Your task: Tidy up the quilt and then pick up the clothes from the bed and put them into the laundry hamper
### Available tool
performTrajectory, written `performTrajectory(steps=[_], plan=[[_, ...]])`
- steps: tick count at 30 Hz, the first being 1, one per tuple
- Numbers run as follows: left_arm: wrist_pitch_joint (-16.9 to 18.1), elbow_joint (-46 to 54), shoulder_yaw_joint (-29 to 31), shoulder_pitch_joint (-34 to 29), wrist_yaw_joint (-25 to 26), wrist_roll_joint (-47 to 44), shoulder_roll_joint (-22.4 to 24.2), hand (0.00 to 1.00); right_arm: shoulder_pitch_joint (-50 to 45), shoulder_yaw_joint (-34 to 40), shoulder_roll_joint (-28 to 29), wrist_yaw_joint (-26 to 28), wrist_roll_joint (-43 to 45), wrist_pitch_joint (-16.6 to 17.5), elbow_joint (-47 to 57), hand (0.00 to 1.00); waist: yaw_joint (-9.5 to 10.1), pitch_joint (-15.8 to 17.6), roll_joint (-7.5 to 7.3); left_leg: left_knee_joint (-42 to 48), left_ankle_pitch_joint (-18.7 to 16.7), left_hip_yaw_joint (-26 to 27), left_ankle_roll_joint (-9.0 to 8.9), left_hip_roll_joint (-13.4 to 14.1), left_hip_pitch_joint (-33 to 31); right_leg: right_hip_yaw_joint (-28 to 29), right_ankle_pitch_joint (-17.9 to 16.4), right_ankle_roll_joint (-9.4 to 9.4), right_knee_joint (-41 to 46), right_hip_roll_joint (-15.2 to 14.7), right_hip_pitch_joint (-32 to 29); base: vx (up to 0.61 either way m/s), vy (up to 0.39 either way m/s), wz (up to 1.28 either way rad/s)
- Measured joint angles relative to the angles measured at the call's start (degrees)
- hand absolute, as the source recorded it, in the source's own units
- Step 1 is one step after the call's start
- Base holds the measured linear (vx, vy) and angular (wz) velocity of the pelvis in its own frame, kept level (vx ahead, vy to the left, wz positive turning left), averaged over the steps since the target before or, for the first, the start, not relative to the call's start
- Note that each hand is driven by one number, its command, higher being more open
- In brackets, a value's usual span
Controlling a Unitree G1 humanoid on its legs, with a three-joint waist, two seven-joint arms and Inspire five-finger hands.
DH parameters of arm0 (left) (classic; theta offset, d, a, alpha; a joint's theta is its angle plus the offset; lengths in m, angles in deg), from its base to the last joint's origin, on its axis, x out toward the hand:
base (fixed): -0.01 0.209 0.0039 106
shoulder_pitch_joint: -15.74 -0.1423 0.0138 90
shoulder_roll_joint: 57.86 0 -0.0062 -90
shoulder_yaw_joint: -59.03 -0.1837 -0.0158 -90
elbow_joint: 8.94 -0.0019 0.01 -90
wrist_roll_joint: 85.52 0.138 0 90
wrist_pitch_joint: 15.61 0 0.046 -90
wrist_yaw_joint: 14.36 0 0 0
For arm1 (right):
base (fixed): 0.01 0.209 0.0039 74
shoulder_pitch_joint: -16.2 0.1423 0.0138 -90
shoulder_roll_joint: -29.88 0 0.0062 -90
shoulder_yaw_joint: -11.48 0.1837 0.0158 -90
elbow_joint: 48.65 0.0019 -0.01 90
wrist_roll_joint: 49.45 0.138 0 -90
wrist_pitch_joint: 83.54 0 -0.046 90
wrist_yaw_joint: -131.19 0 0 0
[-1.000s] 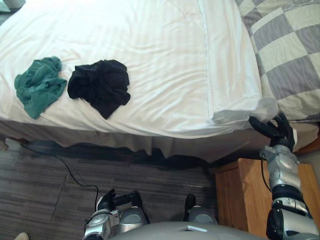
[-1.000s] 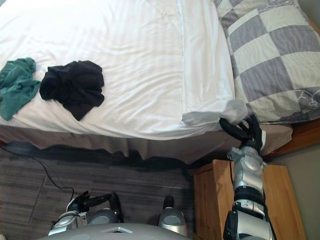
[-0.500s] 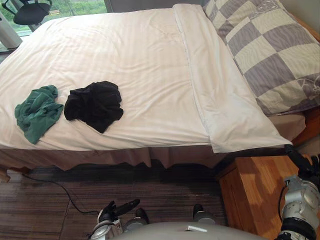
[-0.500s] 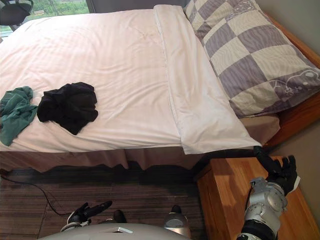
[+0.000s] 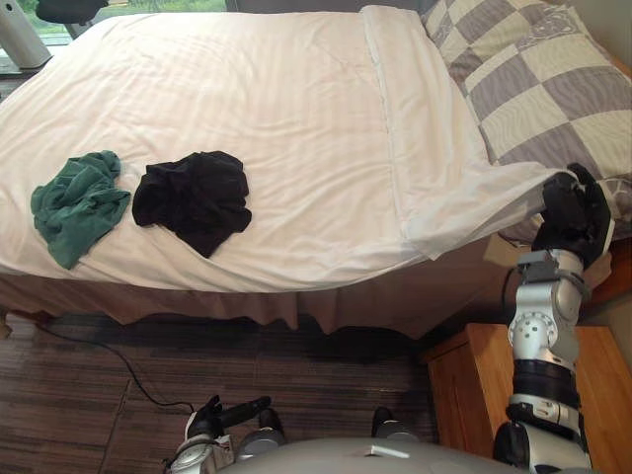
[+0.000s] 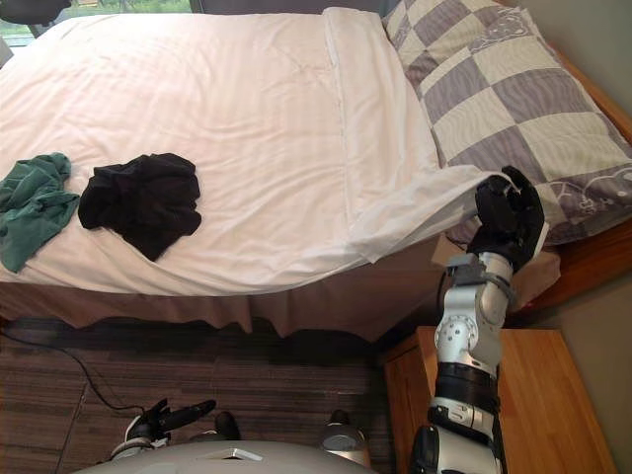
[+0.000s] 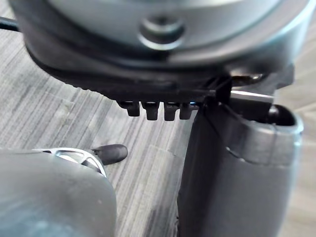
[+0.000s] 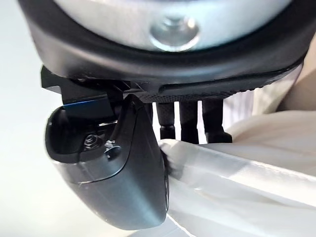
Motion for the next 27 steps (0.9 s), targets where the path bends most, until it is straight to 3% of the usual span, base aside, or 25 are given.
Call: performTrajectory(steps=[6,16,17,27], plan=[[-0.2,-0.8,-0.2,-2.1,0.4,0.0,-0.2,1.00,1.3,-0.5,0.0,-0.6,-0.9,0.0,-1.2,0.00,0.04,0.1,0.29,0.1,0.1,-1.7,0.18,-0.4,0.0,-1.1,0.1,0.09,-0.4,-0.2,1.0,0.01,0.008,0.11],[-1.1,-1.7,1.1,-2.8,0.4,-0.2,1.2,1.00,0.5,1.8,-0.6,-1.4,-1.0,0.3,-2.4,0.00,-0.81,0.5,2.25,-0.1,0.2,-2.6,0.38,-0.4,0.1,-1.5,0.1,0.16,-1.1,-0.2,1.7,-0.01,0.002,0.03],[-1.1,-1.6,1.2,-2.8,0.4,-0.2,1.2,1.00,-0.3,2.8,-0.6,-1.4,-1.0,0.4,-2.4,1.00,-0.81,0.5,2.25,0.0,0.2,-2.6,0.35,-0.4,0.1,-1.5,0.1,0.17,-1.1,-0.1,1.7,0.00,0.000,0.00],[-1.2,-1.1,2.8,-3.6,0.1,0.0,2.8,1.00,-13.5,11.9,3.5,-1.5,-2.7,0.3,2.8,1.00,-1.40,0.7,1.91,-0.1,-1.0,1.7,-0.34,0.8,2.3,2.2,0.1,0.14,-0.8,0.6,1.6,0.03,-0.006,-0.19]])
